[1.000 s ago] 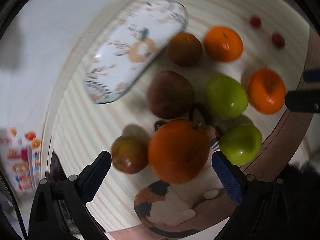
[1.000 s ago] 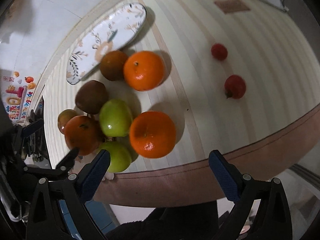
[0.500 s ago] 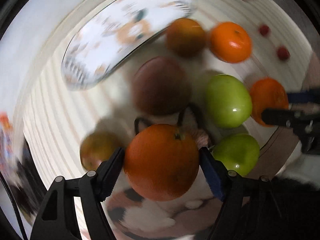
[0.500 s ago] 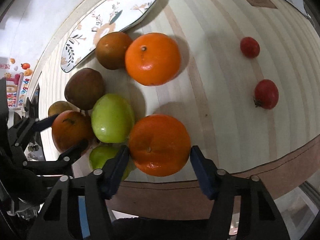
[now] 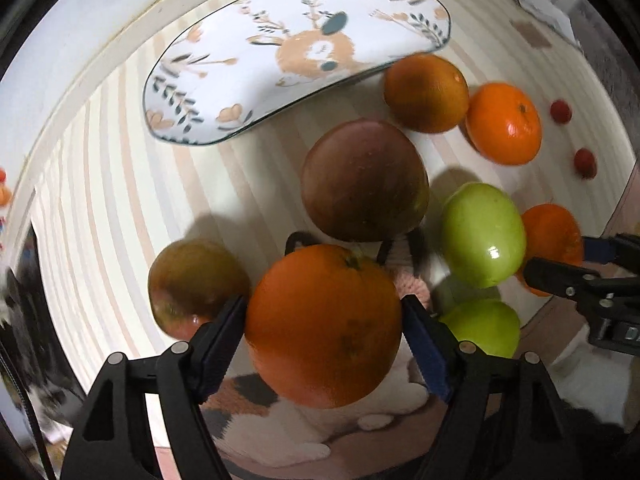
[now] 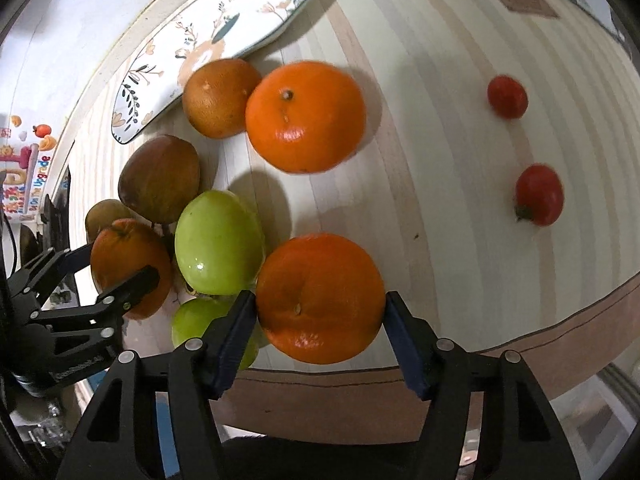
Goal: Organize fruits
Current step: 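Carry both oranges onto the floral plate and open both tools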
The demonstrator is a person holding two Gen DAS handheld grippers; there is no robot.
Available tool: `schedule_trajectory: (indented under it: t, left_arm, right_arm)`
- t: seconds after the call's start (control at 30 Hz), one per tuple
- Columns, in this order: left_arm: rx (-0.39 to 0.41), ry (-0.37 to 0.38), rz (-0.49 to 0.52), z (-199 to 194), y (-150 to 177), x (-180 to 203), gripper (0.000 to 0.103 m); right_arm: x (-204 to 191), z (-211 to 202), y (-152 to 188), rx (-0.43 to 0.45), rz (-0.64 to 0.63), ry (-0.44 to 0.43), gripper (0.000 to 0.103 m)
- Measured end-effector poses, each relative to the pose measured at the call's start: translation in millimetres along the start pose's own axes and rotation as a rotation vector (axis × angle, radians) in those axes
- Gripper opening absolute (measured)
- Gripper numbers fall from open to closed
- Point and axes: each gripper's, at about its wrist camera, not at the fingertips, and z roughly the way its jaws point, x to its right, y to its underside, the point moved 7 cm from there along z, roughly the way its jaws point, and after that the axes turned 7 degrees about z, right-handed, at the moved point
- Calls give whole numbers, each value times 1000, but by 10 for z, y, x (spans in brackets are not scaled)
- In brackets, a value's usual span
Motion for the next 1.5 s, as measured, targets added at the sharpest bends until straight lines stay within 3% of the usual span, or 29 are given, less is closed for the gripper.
schedule_trajectory:
  t: [0.07, 0.2, 0.43, 0.63, 0.8, 0.93, 1.1, 1.2, 1.37, 1.5]
  left_arm:
    - [-8, -27, 31, 40, -37, 24, 77]
    - [-13, -13, 29, 59, -55, 30, 76]
    - [33, 39, -132, 20, -35, -154, 75]
    - [137, 82, -243, -468, -121, -391, 75]
    - [228, 127, -351, -899, -455, -694, 75]
    - [251, 141, -407, -883, -939, -922, 75]
    - [178, 198, -537, -399, -1477, -1355, 75]
    - [138, 195, -577, -208, -1619, -1496, 75]
    - [66, 266, -646, 161, -1779, -1613, 75]
    - [30, 281, -658, 290, -1843, -1588, 75]
  right_arm:
    - [3, 12, 7, 5, 0, -2, 67]
    - [-3, 68, -8, 7, -13, 25, 68]
    - [80, -70, 11, 54, -18, 47, 66]
    - [101, -450, -84, 106, -12, 7, 66]
    - [-177, -946, -436, 179, -59, -66, 66]
    - [-653, -1063, -1043, 241, -132, -76, 66]
    - [-1035, -742, -1711, 228, -188, -34, 66]
    - [-1201, -494, -2017, 218, -242, 19, 66]
    - [-1374, -151, -2309, 155, -264, 26, 66]
    - [-1419, 13, -2401, 117, -271, 20, 66]
